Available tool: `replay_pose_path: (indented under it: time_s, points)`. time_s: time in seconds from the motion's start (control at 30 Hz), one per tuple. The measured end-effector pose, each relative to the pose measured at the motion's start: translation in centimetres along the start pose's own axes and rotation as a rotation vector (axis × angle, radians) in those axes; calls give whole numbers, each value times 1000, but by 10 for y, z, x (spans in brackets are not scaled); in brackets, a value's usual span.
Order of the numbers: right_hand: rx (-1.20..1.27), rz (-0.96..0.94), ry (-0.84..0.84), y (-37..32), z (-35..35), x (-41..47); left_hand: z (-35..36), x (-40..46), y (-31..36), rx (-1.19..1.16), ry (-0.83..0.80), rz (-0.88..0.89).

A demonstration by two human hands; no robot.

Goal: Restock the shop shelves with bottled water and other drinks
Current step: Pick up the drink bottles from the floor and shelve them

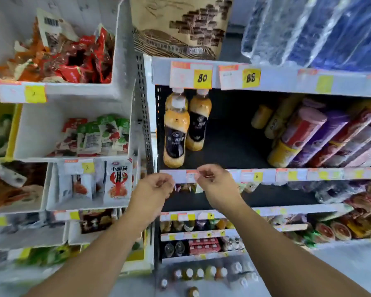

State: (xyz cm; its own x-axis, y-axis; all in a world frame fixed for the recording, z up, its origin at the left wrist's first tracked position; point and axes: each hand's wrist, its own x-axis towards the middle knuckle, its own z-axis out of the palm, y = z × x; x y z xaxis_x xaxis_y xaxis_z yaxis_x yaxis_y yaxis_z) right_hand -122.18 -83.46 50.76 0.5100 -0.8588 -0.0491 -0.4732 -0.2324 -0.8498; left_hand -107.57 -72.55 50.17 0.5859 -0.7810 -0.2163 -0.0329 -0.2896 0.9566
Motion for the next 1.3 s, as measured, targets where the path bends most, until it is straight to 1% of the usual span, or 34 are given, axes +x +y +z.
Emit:
replay_pose_path:
  time_s: [0.1, 0.17, 0.27, 0.37, 0.47, 0.53, 0.7, 0.83, 0.97, 1.13, 1.3]
  points:
    - [-40, 68, -135, 43, 1, -31, 24, -34, -34, 168, -110, -128]
    - [-43, 115, -220, 74, 3, -52, 42, -56, -59, 230, -188, -202]
    - [-53, 200, -293, 124, 12, -78, 70, -79, -99, 322, -207, -309]
    - [-37, 289, -339, 170, 23, -96, 99, -90, -135, 329, -216, -413]
    - [-75, 356, -386, 220, 37, -106, 122, -87, -180, 375, -258, -465]
    - [-98, 415, -411, 264, 52, -110, 135, -81, -222, 419, -288, -497]
    - [-189, 501, -461, 395, 114, -120, 170, -62, -347, 554, -430, -482]
    - [-254, 509, -532, 498, 175, -122, 195, -41, -459, 663, -448, -518]
    - [-333, 513, -511, 592, 242, -115, 216, -14, -555, 693, -476, -483]
    - [-397, 470, -529, 674, 307, -98, 233, 16, -648, 716, -455, -472]
    - [-431, 443, -525, 720, 345, -92, 241, 35, -700, 715, -447, -449]
